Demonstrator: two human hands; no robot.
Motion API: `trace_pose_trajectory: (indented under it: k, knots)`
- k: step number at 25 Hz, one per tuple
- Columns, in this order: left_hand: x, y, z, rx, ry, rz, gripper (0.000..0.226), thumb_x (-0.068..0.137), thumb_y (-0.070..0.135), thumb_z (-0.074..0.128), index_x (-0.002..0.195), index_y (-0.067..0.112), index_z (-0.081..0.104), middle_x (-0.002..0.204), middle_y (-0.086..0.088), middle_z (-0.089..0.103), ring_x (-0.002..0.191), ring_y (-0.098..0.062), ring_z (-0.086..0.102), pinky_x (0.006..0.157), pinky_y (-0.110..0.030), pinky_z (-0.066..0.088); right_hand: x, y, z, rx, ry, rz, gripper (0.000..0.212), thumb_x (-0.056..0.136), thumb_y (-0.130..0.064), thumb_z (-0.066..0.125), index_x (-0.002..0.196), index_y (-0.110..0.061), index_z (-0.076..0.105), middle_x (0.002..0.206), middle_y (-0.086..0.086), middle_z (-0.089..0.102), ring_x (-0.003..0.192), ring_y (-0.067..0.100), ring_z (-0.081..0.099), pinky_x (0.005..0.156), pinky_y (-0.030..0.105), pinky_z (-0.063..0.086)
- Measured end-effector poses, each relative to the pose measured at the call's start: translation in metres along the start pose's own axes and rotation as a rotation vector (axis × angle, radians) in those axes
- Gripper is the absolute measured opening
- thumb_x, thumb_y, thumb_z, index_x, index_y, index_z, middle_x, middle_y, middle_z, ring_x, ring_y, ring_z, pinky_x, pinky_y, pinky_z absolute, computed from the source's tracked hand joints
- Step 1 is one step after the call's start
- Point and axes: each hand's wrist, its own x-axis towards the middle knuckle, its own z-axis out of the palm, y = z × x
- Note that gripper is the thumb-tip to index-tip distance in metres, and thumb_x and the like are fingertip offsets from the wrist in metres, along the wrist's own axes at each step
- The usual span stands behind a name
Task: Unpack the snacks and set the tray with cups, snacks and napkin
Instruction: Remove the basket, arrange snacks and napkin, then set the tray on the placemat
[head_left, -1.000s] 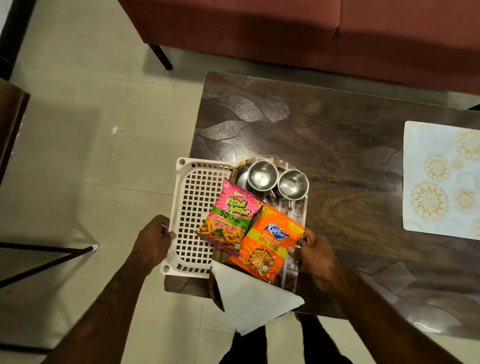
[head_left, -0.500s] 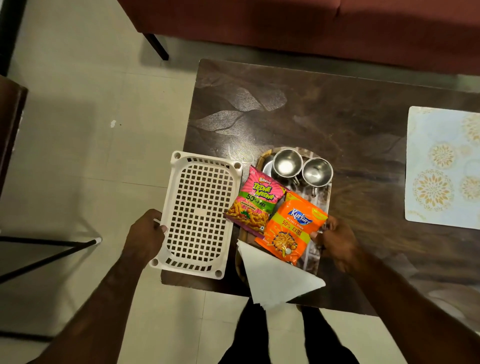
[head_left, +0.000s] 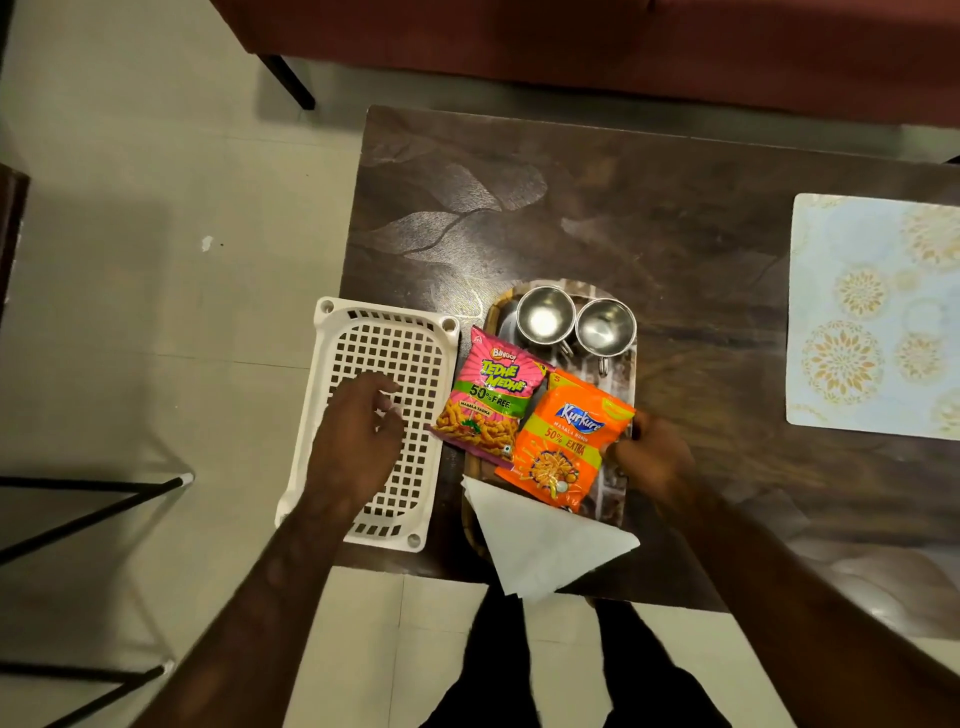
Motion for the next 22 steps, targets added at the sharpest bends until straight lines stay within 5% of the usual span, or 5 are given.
trace_pose_trajectory:
  k: [6,9,14,18,22]
  knots:
    - [0.005,0.029,0.04,-0.111,-0.277,-0.078,0.035,0.09,0.04,0.063,0.119,0.023,0.054,0.11,-0.001,0.063,0.096,-0.02,0.066,0.088,-0.047,0.055,-0.005,0.003,0.0,-0.041,0.106,-0.003,0.042,0.089,-0.014,0.077,0.128,-0.013,0.06,0.095,-0.007,0.067,0.095,0.022,0.072,0.067,0.027,0.048]
    - [0.008,0.037,0.05,-0.013,-0.237,-0.051,0.039,0.086,0.047,0.066,0.113,0.021,0.059,0.106,0.001,0.066,0.095,-0.018,0.066,0.086,-0.045,0.055,-0.008,0.004,0.004,-0.12,0.284,-0.133,0.057,0.084,-0.019,0.078,0.136,-0.018,0.054,0.124,0.004,0.058,0.122,0.028,0.06,0.086,0.038,0.053]
    - [0.009,0.037,0.051,-0.007,-0.303,-0.077,0.043,0.085,0.036,0.074,0.119,0.014,0.061,0.108,-0.004,0.07,0.099,-0.021,0.067,0.088,-0.041,0.054,-0.012,-0.01,0.012,-0.471,0.129,-0.21,0.096,0.077,-0.054,0.086,0.157,-0.029,0.038,0.137,0.008,0.042,0.132,0.03,0.044,0.098,0.047,0.052]
    - [0.003,0.03,0.042,-0.156,-0.315,-0.144,0.036,0.086,0.027,0.075,0.117,0.015,0.061,0.104,0.0,0.07,0.093,-0.012,0.067,0.082,-0.033,0.054,-0.012,-0.021,0.018,-0.546,0.271,-0.222,0.081,0.065,-0.056,0.093,0.129,-0.022,0.057,0.128,0.008,0.047,0.124,0.032,0.047,0.095,0.046,0.052]
    - [-0.005,0.011,0.02,-0.365,-0.237,-0.186,0.032,0.087,0.014,0.073,0.114,0.024,0.058,0.103,0.013,0.069,0.09,0.005,0.066,0.077,-0.023,0.051,-0.014,-0.03,0.014,-0.397,0.204,-0.206,0.046,0.07,-0.034,0.09,0.103,-0.028,0.057,0.105,-0.006,0.06,0.112,0.027,0.059,0.09,0.042,0.052]
